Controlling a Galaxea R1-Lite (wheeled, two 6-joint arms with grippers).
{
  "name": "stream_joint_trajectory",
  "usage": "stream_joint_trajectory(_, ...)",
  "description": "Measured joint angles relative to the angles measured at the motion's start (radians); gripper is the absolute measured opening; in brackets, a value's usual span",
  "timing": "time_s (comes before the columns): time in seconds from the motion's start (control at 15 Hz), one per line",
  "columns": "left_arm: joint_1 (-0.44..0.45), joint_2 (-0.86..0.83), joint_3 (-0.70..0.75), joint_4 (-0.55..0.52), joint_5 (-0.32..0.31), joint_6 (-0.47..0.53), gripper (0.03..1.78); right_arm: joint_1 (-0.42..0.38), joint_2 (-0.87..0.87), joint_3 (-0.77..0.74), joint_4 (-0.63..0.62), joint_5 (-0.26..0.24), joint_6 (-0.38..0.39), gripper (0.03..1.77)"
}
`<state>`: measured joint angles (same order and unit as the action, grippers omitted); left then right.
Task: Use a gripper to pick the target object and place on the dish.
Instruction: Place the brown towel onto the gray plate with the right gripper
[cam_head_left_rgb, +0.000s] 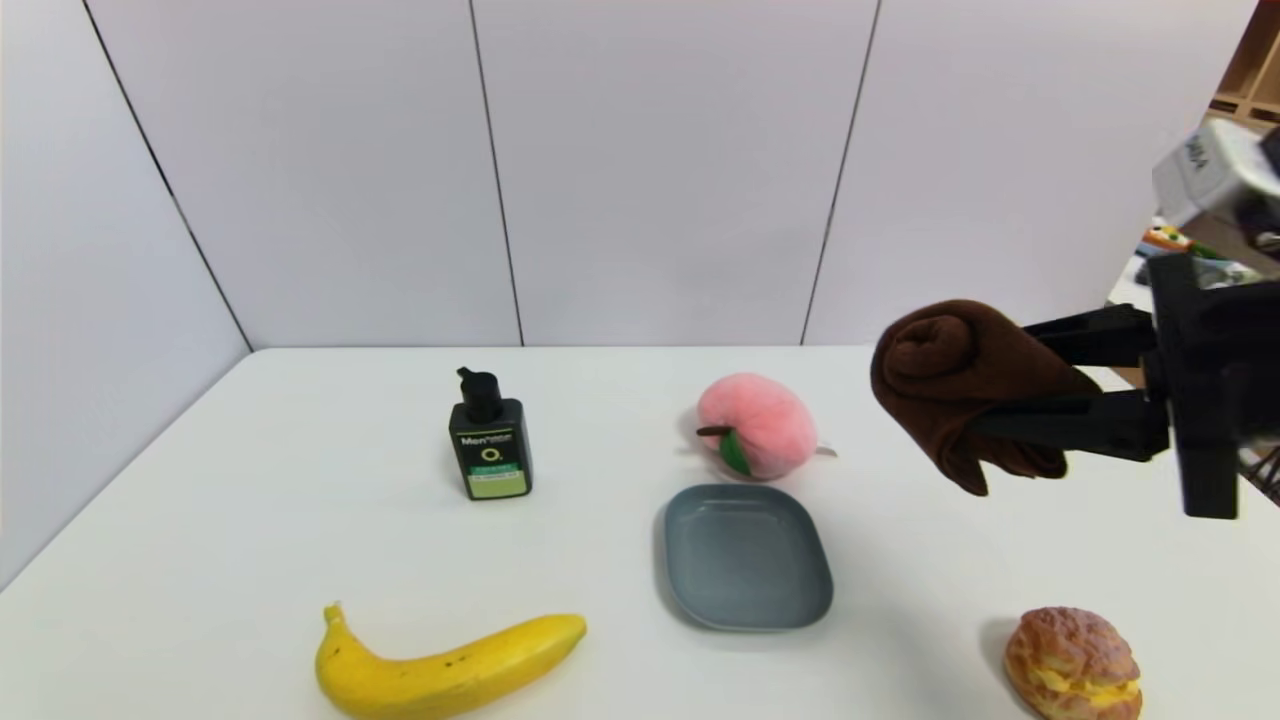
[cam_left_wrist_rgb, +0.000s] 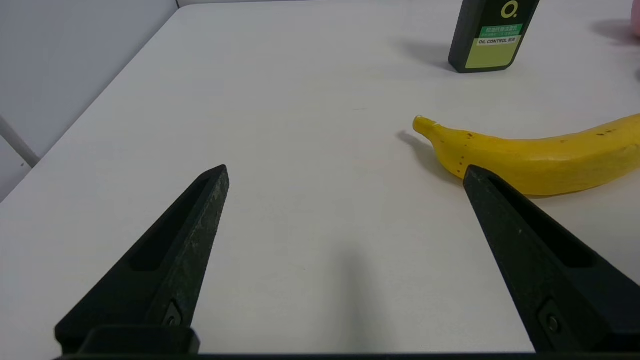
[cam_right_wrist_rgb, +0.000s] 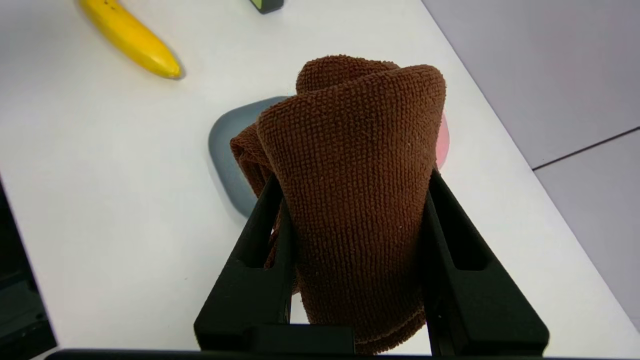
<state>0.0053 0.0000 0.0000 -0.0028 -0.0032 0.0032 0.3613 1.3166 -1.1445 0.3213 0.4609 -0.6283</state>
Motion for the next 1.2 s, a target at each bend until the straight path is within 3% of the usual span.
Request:
stream_joint_trajectory(0.67,0.000,0.000,0.000,0.000,0.000,0.000,1.69,0.177,0.257,0.001,-0.099,-0.164,-0.010,0.70)
stream_joint_trajectory(1.2,0.000,0.000,0.000,0.000,0.000,0.000,1.69,0.260,0.360,0.030,-0.103,-0.227,-0.013,0.70)
